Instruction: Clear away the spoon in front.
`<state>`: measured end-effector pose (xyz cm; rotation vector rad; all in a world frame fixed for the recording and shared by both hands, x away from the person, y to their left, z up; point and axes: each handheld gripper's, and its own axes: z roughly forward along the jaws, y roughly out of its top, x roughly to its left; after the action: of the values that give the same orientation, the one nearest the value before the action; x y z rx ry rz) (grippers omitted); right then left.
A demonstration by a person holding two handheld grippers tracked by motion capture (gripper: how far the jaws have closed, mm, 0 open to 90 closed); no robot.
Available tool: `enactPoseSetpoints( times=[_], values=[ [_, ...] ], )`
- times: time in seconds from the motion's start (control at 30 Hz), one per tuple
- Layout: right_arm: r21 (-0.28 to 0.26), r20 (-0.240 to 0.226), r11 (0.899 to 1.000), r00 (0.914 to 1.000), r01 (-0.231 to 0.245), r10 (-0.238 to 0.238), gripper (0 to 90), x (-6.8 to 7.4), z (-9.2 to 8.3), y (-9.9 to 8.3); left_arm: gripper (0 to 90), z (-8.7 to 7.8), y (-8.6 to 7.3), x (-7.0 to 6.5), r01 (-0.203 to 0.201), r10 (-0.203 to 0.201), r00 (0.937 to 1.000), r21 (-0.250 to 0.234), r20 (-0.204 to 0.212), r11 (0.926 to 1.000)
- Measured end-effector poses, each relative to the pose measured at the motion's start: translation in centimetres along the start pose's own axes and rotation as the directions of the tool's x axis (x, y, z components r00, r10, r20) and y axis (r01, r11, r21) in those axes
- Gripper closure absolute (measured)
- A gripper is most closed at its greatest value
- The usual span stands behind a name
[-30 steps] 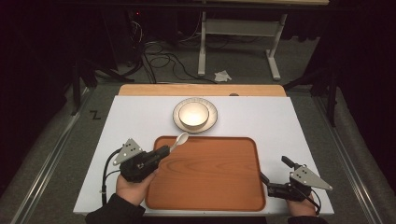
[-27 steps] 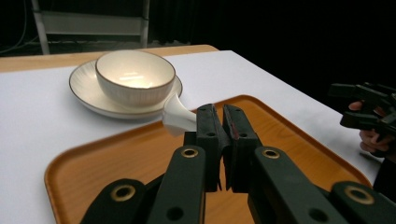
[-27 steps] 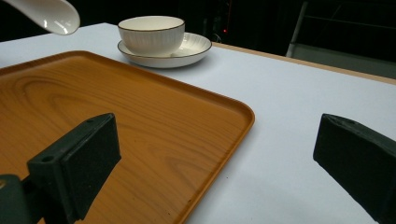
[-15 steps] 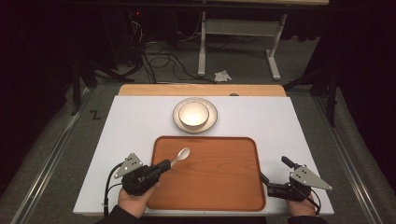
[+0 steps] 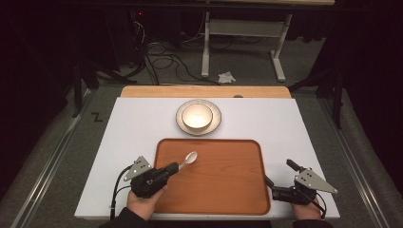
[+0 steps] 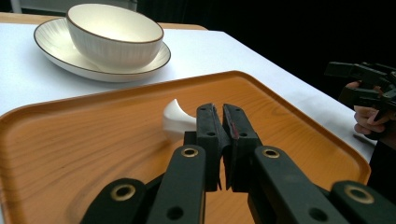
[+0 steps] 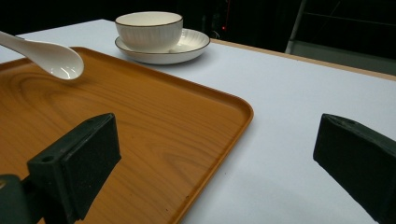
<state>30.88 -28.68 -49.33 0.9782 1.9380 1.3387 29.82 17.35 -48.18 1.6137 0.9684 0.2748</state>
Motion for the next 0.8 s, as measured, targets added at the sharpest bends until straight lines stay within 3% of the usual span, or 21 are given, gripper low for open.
enactPoseSetpoints(
  times=[0.37,0.53,0.8],
  values=[
    [0.006,-0.004,1.000,1.0000,0.004,-0.004,1.3,0.0,0.2,-0.1,85.9,0.0,-1.3,0.8,0.060,-0.060,0.9980,-0.015,0.019,0.9981],
    [0.008,-0.003,1.000,1.0000,0.000,0.000,1.3,0.0,0.1,-0.1,85.1,-0.4,-1.9,1.3,0.102,-0.102,0.9946,0.007,0.019,0.9948],
    [0.008,-0.003,1.000,1.0000,0.001,-0.001,1.3,0.1,0.1,-0.1,84.3,-0.8,-2.2,1.4,0.112,-0.112,0.9937,0.041,-0.005,0.9928]
  ],
)
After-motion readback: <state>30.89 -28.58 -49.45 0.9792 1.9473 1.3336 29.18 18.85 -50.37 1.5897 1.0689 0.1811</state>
